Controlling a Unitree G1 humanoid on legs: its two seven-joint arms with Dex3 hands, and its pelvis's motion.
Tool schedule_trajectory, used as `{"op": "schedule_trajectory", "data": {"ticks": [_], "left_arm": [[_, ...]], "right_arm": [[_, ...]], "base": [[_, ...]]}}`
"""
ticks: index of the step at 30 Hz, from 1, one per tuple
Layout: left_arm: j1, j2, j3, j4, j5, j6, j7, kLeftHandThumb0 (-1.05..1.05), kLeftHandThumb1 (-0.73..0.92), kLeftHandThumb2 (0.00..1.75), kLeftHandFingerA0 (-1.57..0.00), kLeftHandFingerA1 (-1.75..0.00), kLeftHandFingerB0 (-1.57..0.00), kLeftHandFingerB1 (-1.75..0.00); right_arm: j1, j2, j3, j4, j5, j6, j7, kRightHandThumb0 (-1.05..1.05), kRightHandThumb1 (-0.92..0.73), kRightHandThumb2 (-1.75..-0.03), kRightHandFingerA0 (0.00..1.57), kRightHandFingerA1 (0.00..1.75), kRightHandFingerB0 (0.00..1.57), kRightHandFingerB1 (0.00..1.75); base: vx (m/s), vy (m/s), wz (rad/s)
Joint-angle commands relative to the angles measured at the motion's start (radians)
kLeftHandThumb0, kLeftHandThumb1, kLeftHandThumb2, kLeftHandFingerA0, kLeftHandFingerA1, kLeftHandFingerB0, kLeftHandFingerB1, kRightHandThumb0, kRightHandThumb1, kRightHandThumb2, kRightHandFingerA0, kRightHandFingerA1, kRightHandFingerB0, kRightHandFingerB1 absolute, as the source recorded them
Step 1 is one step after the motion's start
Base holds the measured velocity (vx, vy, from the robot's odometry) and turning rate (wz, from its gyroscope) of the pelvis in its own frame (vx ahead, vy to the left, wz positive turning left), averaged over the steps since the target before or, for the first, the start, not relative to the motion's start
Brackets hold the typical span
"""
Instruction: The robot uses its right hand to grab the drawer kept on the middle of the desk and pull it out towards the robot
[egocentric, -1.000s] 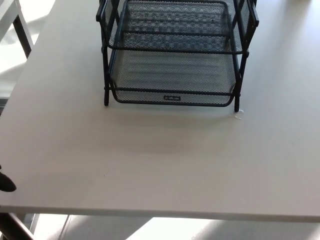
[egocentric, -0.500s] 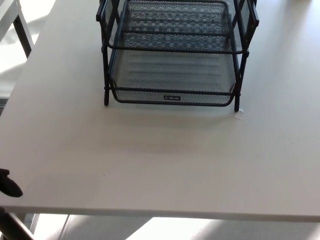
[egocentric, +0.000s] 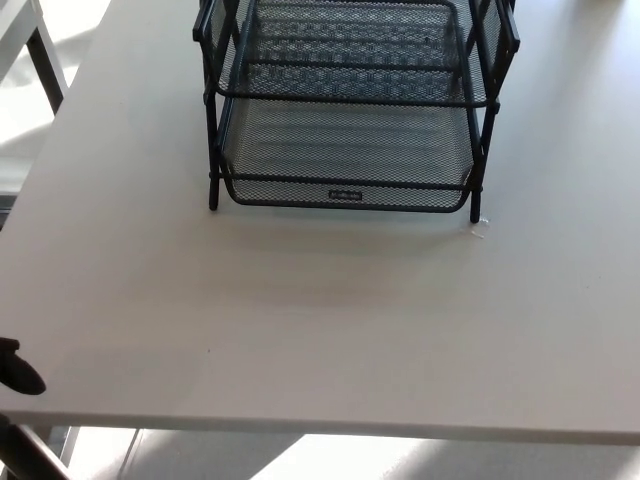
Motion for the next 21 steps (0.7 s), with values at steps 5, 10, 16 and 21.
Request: {"op": "schedule_trajectory", "data": {"ticks": [5, 10, 16, 21], "left_arm": [[0.008, 0.009, 0.012, 0.000, 0.015, -0.017, -0.015, -0.29, 0.56, 0.57, -0.79, -0.90, -0.83, -0.59], [0.004, 0.012, 0.010, 0.002, 0.011, -0.010, -0.025, -0.29, 0.57, 0.57, -0.77, -0.87, -0.82, -0.57], [0.000, 0.011, 0.008, 0.009, 0.018, -0.016, -0.021, -0.29, 0.57, 0.57, -0.78, -0.86, -0.82, -0.58], [-0.005, 0.007, 0.008, 0.014, 0.024, -0.031, -0.013, -0.30, 0.57, 0.57, -0.78, -0.88, -0.82, -0.59]], "right_arm": [[-0.233, 0.075, 0.173, -0.418, -0.142, 0.077, -0.032, -0.68, -0.50, -0.85, 0.22, 0.54, 0.13, 0.42], [-0.335, 0.159, 0.288, -0.545, -0.121, 0.096, 0.039, -0.67, -0.49, -0.84, 0.17, 0.57, 0.10, 0.42], [-0.440, 0.275, 0.430, -0.526, -0.149, 0.076, 0.055, -0.55, -0.59, -0.59, 0.21, 0.43, 0.20, 0.28], [-0.499, 0.330, 0.536, -0.553, -0.261, 0.109, 0.065, -0.67, -0.48, -0.83, 0.16, 0.56, 0.07, 0.42]], "base": [[0.00, 0.000, 0.00], [0.00, 0.000, 0.00], [0.00, 0.000, 0.00], [0.00, 0.000, 0.00]]}}
